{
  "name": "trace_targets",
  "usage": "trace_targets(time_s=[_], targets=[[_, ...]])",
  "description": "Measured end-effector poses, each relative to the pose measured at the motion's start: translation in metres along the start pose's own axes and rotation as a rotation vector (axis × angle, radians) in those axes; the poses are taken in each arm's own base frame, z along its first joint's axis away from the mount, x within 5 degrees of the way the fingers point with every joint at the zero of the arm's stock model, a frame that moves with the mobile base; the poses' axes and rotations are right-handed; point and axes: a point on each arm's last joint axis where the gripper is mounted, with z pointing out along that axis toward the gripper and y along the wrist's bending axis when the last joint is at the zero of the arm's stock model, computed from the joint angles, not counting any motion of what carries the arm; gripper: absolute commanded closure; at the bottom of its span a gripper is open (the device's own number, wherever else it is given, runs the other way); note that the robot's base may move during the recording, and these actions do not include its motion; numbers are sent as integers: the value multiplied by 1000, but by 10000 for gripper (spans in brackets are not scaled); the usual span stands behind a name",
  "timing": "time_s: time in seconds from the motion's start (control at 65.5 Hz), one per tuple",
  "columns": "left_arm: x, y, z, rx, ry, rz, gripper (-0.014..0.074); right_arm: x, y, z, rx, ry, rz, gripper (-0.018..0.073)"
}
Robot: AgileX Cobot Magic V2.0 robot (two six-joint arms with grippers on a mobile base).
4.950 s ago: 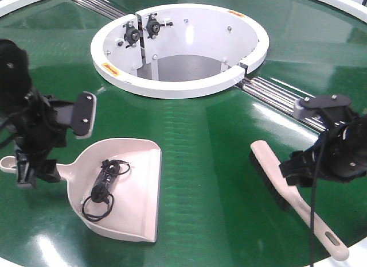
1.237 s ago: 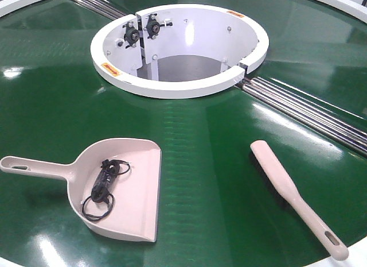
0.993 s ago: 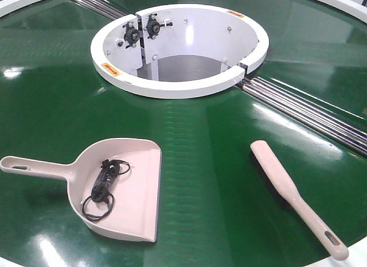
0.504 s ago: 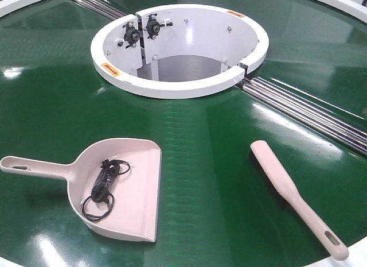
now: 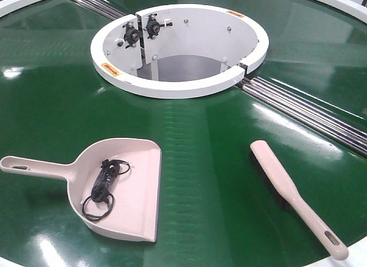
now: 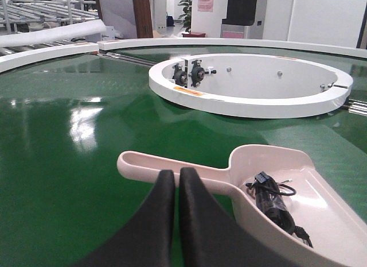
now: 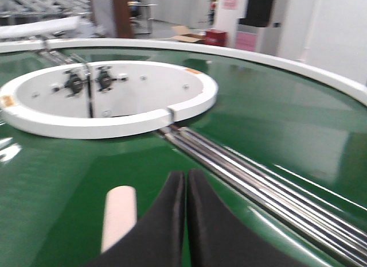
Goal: Clean and inspect green conveyor with broom and dustpan
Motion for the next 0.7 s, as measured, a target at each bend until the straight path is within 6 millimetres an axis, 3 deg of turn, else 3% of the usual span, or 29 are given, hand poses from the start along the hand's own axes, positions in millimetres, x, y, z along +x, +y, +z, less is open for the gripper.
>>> trace_targets(time_s=[0.382,0.703], targets=[[0,0,0,0,1,1,603,72,3,-7,34,18,46,568],[0,0,0,0,1,2,603,77,4,-7,35,30,82,568]])
